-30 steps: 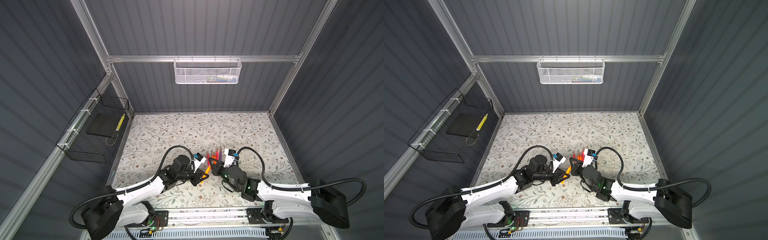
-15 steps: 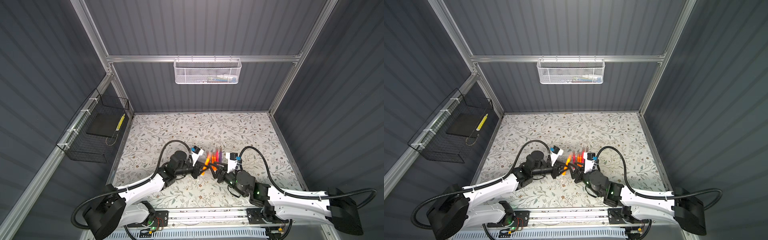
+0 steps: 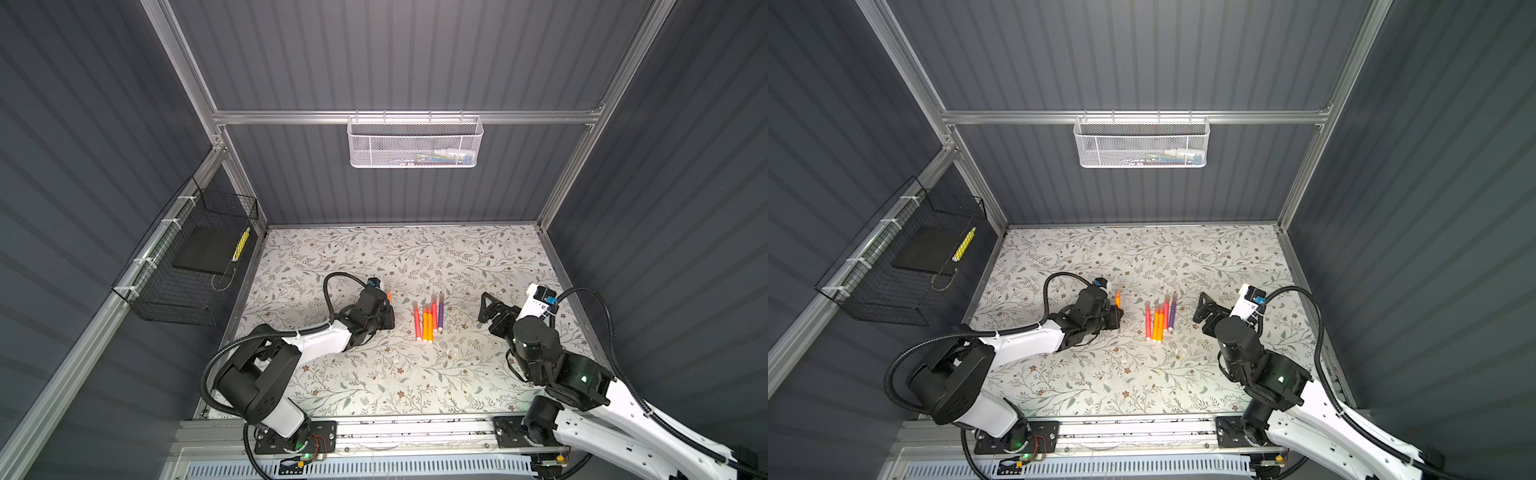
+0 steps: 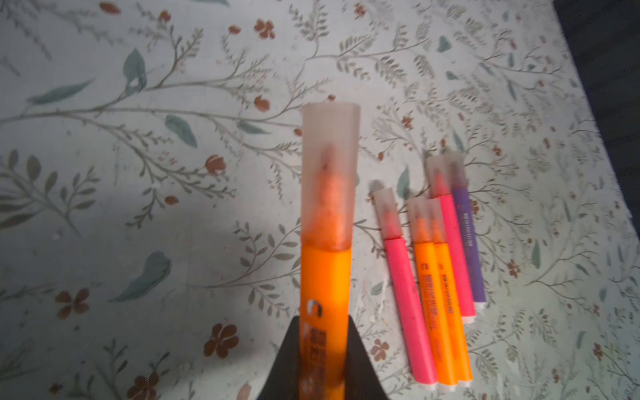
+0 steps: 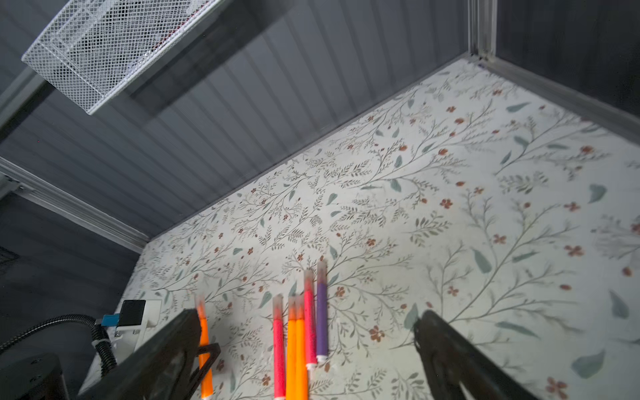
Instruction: Insert the pens into the pen caps
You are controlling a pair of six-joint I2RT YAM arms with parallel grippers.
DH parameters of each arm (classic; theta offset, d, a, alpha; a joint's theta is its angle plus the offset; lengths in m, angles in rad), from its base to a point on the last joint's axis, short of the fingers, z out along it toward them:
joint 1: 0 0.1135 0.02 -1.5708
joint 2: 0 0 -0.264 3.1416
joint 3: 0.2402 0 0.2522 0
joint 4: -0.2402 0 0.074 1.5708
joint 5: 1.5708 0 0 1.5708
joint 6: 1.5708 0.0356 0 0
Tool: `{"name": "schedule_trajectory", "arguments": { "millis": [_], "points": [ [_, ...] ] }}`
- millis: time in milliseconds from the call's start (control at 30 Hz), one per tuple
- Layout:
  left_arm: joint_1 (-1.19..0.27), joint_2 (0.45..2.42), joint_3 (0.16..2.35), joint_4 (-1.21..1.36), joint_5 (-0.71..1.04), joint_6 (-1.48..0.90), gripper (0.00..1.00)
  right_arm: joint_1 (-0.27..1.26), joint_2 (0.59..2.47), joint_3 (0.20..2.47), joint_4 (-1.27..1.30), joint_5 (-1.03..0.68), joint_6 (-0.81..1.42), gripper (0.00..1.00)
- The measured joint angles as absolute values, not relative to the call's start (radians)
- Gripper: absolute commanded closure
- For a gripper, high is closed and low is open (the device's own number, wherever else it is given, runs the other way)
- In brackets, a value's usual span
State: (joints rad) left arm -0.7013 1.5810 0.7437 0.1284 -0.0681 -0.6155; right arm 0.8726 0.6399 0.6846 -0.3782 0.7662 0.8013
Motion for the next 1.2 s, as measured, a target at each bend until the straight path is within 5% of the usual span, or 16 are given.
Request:
{"name": "schedule_trajectory", "arguments": {
  "millis": [567,800,1200],
  "points": [
    [-0.705,1.777,0.928,-0.027,-0.043,-0.686,1.00,0.696,0.765,0.650,-0.053,0.635,0.263,0.01],
    [-0.706,1.813,0.972,-0.032,-0.012,-0.685,0.83,0.438,0.807,0.482,0.131,0.666,0.184,0.01],
    [-0.805,1.828,1.000,-0.048,-0.004,-0.685,0.68,0.310,0.959,0.314,0.485,0.767,0.064,0.01]
  ]
}}
